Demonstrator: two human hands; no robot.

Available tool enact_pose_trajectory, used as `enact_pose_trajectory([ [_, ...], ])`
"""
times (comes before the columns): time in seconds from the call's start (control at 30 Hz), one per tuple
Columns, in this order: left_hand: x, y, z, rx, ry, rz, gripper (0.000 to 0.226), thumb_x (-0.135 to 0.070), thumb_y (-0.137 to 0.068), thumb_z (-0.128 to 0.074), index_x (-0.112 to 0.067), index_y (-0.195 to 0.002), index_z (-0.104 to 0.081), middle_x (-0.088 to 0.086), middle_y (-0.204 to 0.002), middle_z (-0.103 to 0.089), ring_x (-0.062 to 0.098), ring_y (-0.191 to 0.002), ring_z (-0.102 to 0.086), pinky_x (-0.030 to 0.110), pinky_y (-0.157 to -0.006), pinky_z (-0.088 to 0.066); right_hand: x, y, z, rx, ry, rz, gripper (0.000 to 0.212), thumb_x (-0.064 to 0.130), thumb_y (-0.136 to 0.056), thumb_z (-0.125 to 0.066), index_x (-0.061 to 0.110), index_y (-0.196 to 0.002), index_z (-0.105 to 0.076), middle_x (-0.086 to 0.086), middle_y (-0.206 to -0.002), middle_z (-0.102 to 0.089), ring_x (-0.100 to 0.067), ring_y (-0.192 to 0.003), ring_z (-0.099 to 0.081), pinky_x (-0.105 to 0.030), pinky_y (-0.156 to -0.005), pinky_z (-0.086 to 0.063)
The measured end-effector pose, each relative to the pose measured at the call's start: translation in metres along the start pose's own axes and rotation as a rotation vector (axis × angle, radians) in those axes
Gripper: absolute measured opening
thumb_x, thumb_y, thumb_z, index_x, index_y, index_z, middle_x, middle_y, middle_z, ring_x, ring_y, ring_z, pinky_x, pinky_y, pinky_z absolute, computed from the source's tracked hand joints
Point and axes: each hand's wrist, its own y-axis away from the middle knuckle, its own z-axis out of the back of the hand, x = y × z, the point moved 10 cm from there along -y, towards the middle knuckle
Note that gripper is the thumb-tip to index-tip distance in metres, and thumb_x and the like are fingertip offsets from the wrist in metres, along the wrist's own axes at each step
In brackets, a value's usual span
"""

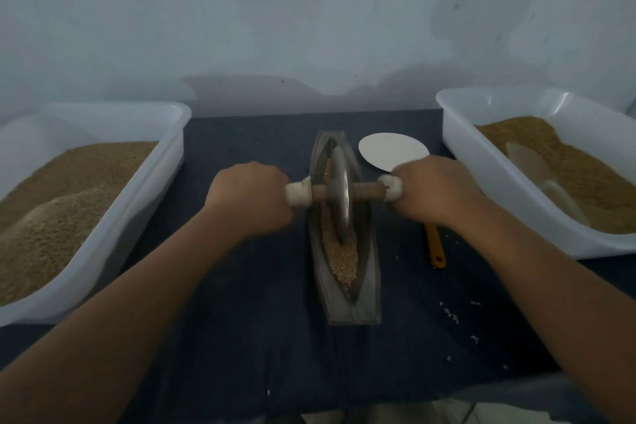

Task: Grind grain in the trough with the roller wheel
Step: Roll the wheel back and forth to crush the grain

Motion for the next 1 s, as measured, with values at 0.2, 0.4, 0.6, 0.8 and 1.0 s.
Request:
enact_pose_trajectory([
  [0.2, -0.001, -0.048, 0.016, 0.064, 0.044, 0.010, 0.027, -0.044, -0.083, -0.066, -0.026, -0.068, -0.053, -0.006, -0.073, -0.058, 0.026, -0.076, -0.062, 0.035, -0.068, -0.050, -0.009, -0.030, 0.005, -0.082, -0.070, -0.119, 0.039, 0.051, -0.100, -0.045, 0.025, -0.074, -0.061, 0.003, -0.078, -0.066, -0.020, -0.074, -0.063, -0.039, -0.076, -0.057],
  [0.4, -0.005, 0.014, -0.017, 0.273, 0.092, -0.125, 0.017, -0.043, -0.073, -0.062, -0.026, -0.069, -0.063, -0.009, -0.068, -0.065, 0.009, -0.064, -0.062, 0.028, -0.059, -0.050, 0.012, 0.045, 0.019, -0.229, 0.079, 0.114, 0.031, 0.059, -0.070, -0.056, 0.036, -0.057, -0.040, 0.015, -0.046, -0.035, 0.002, -0.041, -0.032, -0.019, -0.041, -0.017],
  [0.6, 0.003, -0.024, 0.001, 0.042, 0.030, 0.017, 0.022, -0.044, -0.075, -0.062, -0.023, -0.069, -0.058, -0.008, -0.070, -0.059, 0.019, -0.065, -0.060, 0.032, -0.063, -0.049, -0.002, -0.005, 0.009, -0.139, -0.002, -0.055, 0.028, 0.050, -0.090, -0.055, 0.030, -0.071, -0.054, 0.008, -0.065, -0.059, -0.012, -0.058, -0.055, -0.031, -0.057, -0.050],
  [0.8, 0.006, -0.027, -0.002, 0.016, 0.060, 0.027, 0.017, -0.043, -0.077, -0.061, -0.027, -0.071, -0.060, -0.008, -0.072, -0.061, 0.016, -0.064, -0.057, 0.031, -0.060, -0.045, -0.002, -0.015, 0.013, -0.100, -0.001, -0.065, 0.032, 0.050, -0.091, -0.051, 0.027, -0.071, -0.061, 0.006, -0.068, -0.061, -0.015, -0.062, -0.055, -0.033, -0.061, -0.050],
  [1.0, 0.012, 0.031, -0.032, 0.125, 0.161, -0.023, 0.019, -0.046, -0.071, -0.060, -0.028, -0.064, -0.059, -0.012, -0.059, -0.059, 0.006, -0.055, -0.056, 0.025, -0.047, -0.034, 0.016, 0.035, 0.026, -0.179, -0.010, 0.162, 0.030, 0.050, -0.073, -0.062, 0.034, -0.053, -0.046, 0.013, -0.047, -0.046, -0.003, -0.043, -0.045, -0.028, -0.044, -0.047],
])
